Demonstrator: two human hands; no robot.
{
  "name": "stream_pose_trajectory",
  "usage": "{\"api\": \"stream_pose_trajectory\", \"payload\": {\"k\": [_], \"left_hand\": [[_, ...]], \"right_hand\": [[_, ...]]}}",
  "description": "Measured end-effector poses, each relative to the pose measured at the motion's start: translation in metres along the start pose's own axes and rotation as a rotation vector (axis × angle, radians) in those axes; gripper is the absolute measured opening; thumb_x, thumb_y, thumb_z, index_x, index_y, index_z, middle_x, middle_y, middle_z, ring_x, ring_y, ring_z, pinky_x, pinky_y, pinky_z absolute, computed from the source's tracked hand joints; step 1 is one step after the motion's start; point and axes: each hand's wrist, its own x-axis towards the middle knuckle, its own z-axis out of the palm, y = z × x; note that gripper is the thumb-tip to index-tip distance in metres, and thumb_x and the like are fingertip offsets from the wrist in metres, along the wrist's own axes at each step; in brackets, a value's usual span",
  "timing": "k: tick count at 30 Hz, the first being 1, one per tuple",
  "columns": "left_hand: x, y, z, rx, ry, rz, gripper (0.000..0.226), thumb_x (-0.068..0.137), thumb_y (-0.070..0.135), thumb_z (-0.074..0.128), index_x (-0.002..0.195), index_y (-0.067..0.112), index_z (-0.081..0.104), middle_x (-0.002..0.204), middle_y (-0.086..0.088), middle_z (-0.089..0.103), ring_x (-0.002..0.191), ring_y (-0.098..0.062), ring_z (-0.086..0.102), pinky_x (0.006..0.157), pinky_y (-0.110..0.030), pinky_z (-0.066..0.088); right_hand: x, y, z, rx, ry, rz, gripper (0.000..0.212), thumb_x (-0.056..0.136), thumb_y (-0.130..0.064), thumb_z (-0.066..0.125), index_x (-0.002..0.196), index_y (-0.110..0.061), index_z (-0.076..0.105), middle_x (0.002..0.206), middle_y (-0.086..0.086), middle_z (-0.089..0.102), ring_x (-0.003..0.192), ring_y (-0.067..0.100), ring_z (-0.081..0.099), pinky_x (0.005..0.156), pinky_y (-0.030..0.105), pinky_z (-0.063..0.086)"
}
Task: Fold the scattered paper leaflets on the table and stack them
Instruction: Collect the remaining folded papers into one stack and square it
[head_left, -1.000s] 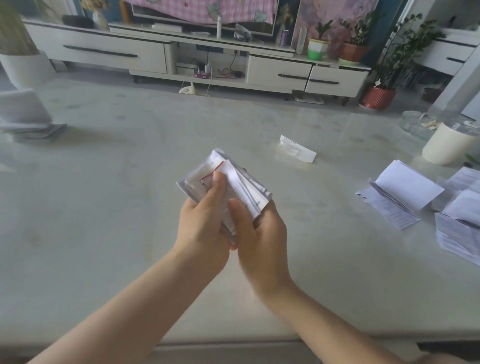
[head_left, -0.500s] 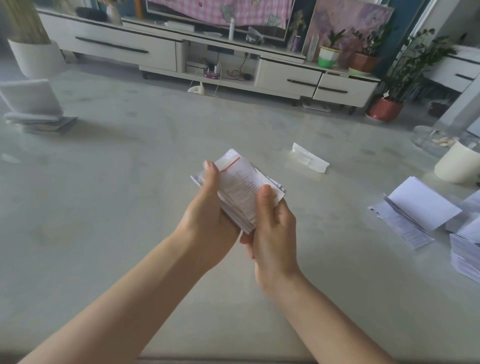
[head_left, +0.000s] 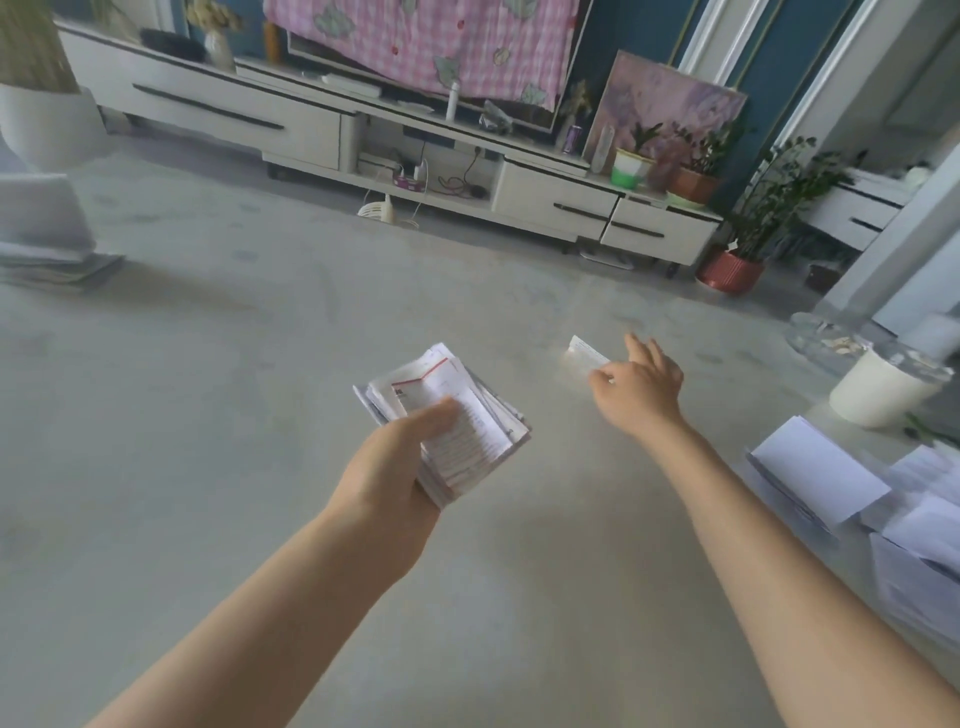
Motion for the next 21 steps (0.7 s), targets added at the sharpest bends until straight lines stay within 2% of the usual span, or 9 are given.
{"api": "stream_pose_trajectory", "payload": {"k": [2,5,7,8,9,11,14,19,21], "left_hand": [[-0.002,-0.003,0.0,0.05,-0.018,0.011,0.014,0.09,0.007,0.052,0.093,0.013,0.065,0.083,-0.003,0.073,0.076,-0.016,0.068,0.079,-0.032,0.051],[-0.003,-0.005,-0.002,0.079,-0.063,0.047,0.016,0.09,0.007,0.052,0.091,0.014,0.066,0.079,-0.002,0.074,0.07,-0.014,0.07,0.076,-0.033,0.051],[-0.002,-0.006,-0.006,0.123,-0.043,0.07,0.015,0.09,0.008,0.053,0.09,0.015,0.066,0.076,-0.001,0.074,0.068,-0.012,0.07,0.073,-0.032,0.05],[-0.001,-0.007,-0.005,0.137,-0.022,0.084,0.014,0.09,0.009,0.054,0.09,0.016,0.066,0.075,0.0,0.074,0.07,-0.014,0.07,0.073,-0.033,0.051],[-0.001,-0.007,-0.006,0.158,0.013,0.094,0.012,0.089,0.01,0.055,0.091,0.016,0.066,0.076,0.0,0.074,0.073,-0.016,0.069,0.075,-0.034,0.051],[-0.001,-0.008,-0.006,0.186,0.06,0.125,0.011,0.089,0.01,0.057,0.091,0.016,0.065,0.081,-0.003,0.073,0.08,-0.019,0.067,0.08,-0.035,0.05],[-0.004,-0.011,-0.003,0.241,0.077,0.154,0.012,0.089,0.01,0.056,0.087,0.018,0.065,0.085,-0.005,0.07,0.078,-0.019,0.066,0.074,-0.033,0.051],[-0.012,-0.018,0.001,0.295,0.026,0.162,0.015,0.088,0.01,0.057,0.084,0.019,0.068,0.075,0.001,0.073,0.065,-0.012,0.069,0.061,-0.026,0.053],[-0.013,-0.02,-0.001,0.299,-0.008,0.155,0.015,0.088,0.011,0.057,0.088,0.018,0.069,0.08,-0.001,0.075,0.071,-0.015,0.071,0.066,-0.03,0.056]], "right_hand": [[0.014,0.011,0.004,-0.072,-0.135,0.013,0.041,0.097,-0.027,0.033,0.122,-0.006,0.058,0.15,0.011,0.031,0.142,0.024,0.016,0.113,0.039,0.009],[0.01,0.013,0.001,0.076,0.011,-0.013,0.028,0.094,-0.024,0.044,0.085,-0.004,0.061,0.103,0.01,0.055,0.108,0.029,0.051,0.089,0.032,0.033],[-0.009,0.008,-0.006,0.404,0.17,0.027,0.03,0.089,-0.018,0.055,0.071,0.005,0.057,0.077,0.007,0.048,0.074,0.024,0.047,0.063,0.032,0.029],[-0.023,0.004,-0.016,0.644,0.221,0.047,0.03,0.088,-0.018,0.059,0.064,-0.009,0.043,0.069,0.006,0.043,0.066,0.021,0.04,0.057,0.032,0.026],[-0.041,-0.004,-0.022,0.929,0.198,0.094,0.027,0.088,-0.023,0.061,0.065,-0.012,0.054,0.064,0.007,0.044,0.061,0.02,0.041,0.055,0.03,0.031],[-0.072,-0.019,-0.04,1.321,-0.049,0.192,0.045,0.087,-0.045,0.057,0.076,-0.002,0.067,0.07,0.01,0.066,0.064,0.018,0.06,0.064,0.032,0.05],[-0.103,-0.034,-0.055,1.43,-0.274,0.192,0.059,0.071,-0.058,0.055,0.091,-0.004,0.071,0.085,0.007,0.073,0.074,0.015,0.067,0.07,0.032,0.055],[-0.132,-0.055,-0.057,1.464,-0.231,0.124,0.02,0.073,-0.016,0.072,0.091,-0.008,0.066,0.081,0.009,0.072,0.07,0.017,0.064,0.06,0.022,0.052],[-0.142,-0.062,-0.055,1.457,-0.211,0.077,0.031,0.076,-0.01,0.072,0.102,-0.019,0.06,0.082,0.01,0.072,0.071,0.016,0.066,0.065,0.025,0.05]]}}
